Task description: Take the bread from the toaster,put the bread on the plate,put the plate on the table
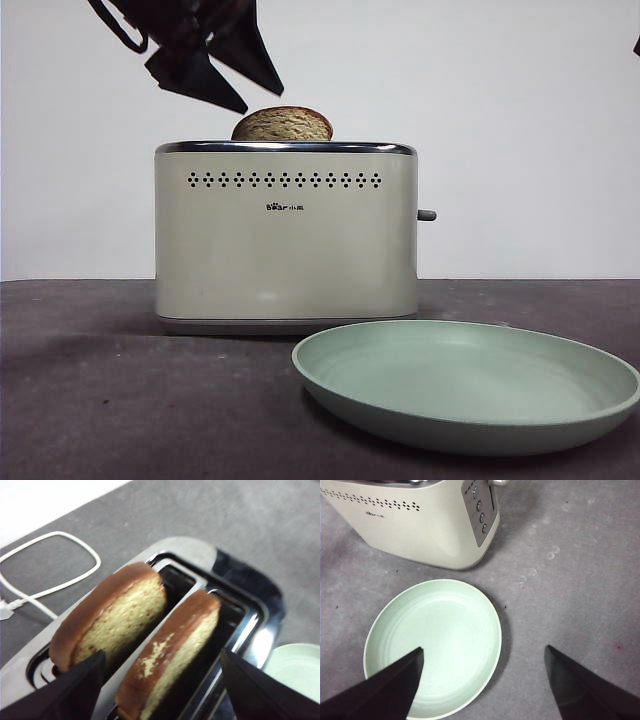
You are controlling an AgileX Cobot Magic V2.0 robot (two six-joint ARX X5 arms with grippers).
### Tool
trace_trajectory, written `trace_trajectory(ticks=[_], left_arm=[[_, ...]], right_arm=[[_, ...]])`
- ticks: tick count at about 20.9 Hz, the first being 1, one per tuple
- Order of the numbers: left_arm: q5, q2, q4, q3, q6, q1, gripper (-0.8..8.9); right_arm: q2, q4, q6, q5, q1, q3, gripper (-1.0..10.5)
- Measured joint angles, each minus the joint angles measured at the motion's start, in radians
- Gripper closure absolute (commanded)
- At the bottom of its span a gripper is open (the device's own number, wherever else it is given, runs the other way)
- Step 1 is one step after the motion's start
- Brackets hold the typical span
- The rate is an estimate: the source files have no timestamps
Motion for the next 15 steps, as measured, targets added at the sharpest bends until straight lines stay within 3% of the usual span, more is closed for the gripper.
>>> trace_trajectory(ticks=[7, 12, 15], left_arm=[[-0.01, 0.052, 0.003, 0.0, 0.035, -0.016, 4.62], [-0.028, 0.052, 0.002, 0.0, 0.035, -0.034, 7.44], [-0.027, 0.052, 0.003, 0.0, 0.035, -0.035, 8.08]], right_arm=[[0.0, -0.016, 0.0, 0.0, 0.0, 0.0, 5.6], [0.0, -0.016, 0.0, 0.0, 0.0, 0.0, 5.6], [0.0, -0.016, 0.0, 0.0, 0.0, 0.0, 5.6]])
